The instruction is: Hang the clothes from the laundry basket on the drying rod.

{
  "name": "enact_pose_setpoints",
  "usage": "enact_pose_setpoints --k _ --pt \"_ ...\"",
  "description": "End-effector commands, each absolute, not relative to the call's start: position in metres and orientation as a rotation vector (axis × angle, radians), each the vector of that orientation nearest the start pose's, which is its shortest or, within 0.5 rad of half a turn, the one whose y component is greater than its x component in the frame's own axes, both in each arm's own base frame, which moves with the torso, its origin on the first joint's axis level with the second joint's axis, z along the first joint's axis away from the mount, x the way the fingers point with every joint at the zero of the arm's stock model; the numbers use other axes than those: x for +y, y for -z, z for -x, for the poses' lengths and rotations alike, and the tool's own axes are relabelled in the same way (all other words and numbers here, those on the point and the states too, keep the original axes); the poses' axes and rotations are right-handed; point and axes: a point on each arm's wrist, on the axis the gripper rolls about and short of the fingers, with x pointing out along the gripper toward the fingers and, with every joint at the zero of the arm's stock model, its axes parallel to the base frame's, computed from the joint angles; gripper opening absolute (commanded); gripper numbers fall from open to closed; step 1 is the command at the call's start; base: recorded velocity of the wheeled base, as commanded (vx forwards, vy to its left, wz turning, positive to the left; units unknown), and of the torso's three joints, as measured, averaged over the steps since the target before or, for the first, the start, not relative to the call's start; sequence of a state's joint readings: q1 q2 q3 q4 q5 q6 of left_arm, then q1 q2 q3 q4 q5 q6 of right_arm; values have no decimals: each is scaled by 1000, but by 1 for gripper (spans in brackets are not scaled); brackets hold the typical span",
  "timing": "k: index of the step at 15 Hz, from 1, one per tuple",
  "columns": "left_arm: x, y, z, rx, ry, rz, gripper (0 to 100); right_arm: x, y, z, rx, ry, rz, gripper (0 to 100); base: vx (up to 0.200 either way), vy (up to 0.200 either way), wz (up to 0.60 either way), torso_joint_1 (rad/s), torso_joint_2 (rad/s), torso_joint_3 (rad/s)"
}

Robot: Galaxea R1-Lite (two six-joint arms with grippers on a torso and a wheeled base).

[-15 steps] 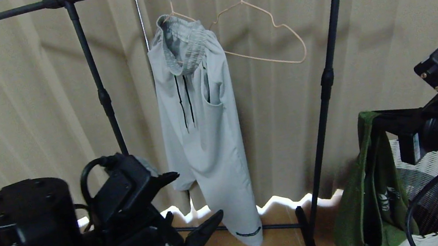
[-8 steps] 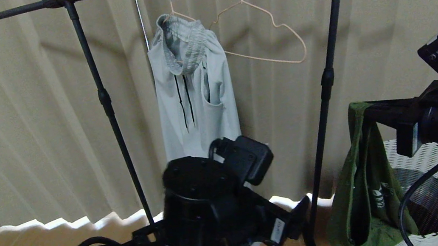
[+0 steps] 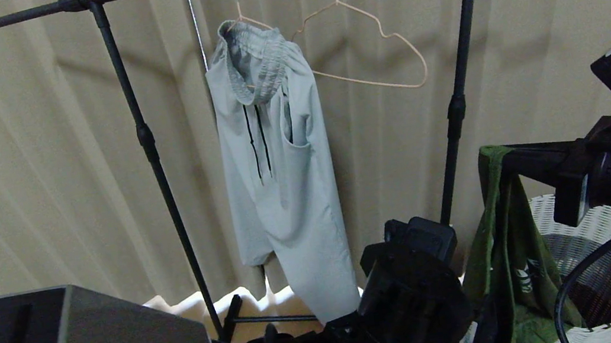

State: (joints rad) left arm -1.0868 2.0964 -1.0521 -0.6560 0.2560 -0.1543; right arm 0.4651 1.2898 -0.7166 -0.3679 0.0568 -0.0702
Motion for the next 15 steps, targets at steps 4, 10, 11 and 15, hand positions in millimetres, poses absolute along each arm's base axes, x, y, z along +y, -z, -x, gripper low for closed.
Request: enact_pose_setpoints --k 4,10,11,15 --pt "-364 -98 -197 377 790 -93 100 94 -237 -180 179 -537 111 0 0 0 0 0 0 0" --pt "-339 -120 -178 377 788 -51 100 96 -236 -184 188 -538 112 0 0 0 0 0 0 0" --pt "-339 -122 -178 374 789 -48 100 96 -236 -184 188 -538 112 0 0 0 0 0 0 0" --pt "-354 -88 -188 417 767 -113 100 99 -239 -182 174 -556 110 0 0 0 0 0 0 0"
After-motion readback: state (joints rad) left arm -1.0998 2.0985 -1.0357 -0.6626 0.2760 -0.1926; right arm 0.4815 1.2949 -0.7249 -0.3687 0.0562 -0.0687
